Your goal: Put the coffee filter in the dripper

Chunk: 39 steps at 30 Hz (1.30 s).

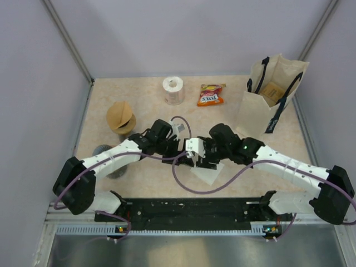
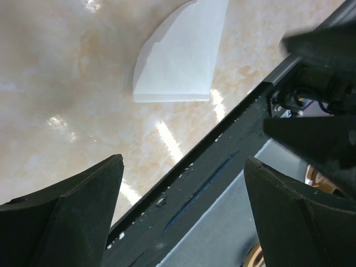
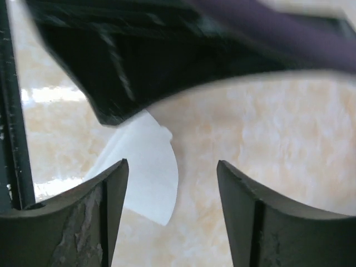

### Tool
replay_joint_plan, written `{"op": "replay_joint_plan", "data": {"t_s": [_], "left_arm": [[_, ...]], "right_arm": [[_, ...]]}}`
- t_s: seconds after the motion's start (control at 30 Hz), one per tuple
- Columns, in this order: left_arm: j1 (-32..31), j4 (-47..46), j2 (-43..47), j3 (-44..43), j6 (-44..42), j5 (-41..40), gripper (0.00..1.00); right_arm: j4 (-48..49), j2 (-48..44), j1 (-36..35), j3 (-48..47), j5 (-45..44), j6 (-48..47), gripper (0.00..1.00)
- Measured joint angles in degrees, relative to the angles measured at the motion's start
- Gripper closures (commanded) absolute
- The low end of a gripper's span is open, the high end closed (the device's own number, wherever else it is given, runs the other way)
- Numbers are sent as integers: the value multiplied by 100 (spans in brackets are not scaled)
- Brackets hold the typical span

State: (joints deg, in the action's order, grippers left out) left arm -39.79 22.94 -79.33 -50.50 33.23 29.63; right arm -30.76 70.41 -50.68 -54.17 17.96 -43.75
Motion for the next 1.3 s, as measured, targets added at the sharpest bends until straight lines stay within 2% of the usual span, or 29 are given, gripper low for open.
{"op": "replay_joint_plan", "data": {"t_s": [0.13, 0.2, 0.3, 0.37, 0.43, 0.67, 1.2, 1.3], "left_arm": [[0, -225, -20, 203, -138, -181, 9], [0, -413, -136, 188, -317, -186, 12], [-2, -518, -614, -68, -588, -184, 19], [-2, -538, -1047, -354, -706, -136, 22], [-17, -531, -1458, -660, -839, -94, 22], [-236, -468, -2129, -1226, -1285, -142, 29], [-505, -409, -2697, -1412, -1515, -229, 57], [-553, -404, -2695, -1412, -1513, -271, 57]], "right_arm": [[535, -472, 197, 697, -1143, 2107, 1], [540, -704, 472, 861, -1585, 3174, 1], [597, -1224, 1425, 1073, -2068, 4804, 1], [686, -1600, 1858, 1296, -2308, 5471, 1], [734, -1943, 1985, 1537, -2507, 5956, 1], [804, -2090, 1982, 1670, -2544, 6339, 1], [935, -2170, 1982, 1744, -2334, 6240, 1], [938, -2175, 1982, 1744, -2308, 6229, 1]]}}
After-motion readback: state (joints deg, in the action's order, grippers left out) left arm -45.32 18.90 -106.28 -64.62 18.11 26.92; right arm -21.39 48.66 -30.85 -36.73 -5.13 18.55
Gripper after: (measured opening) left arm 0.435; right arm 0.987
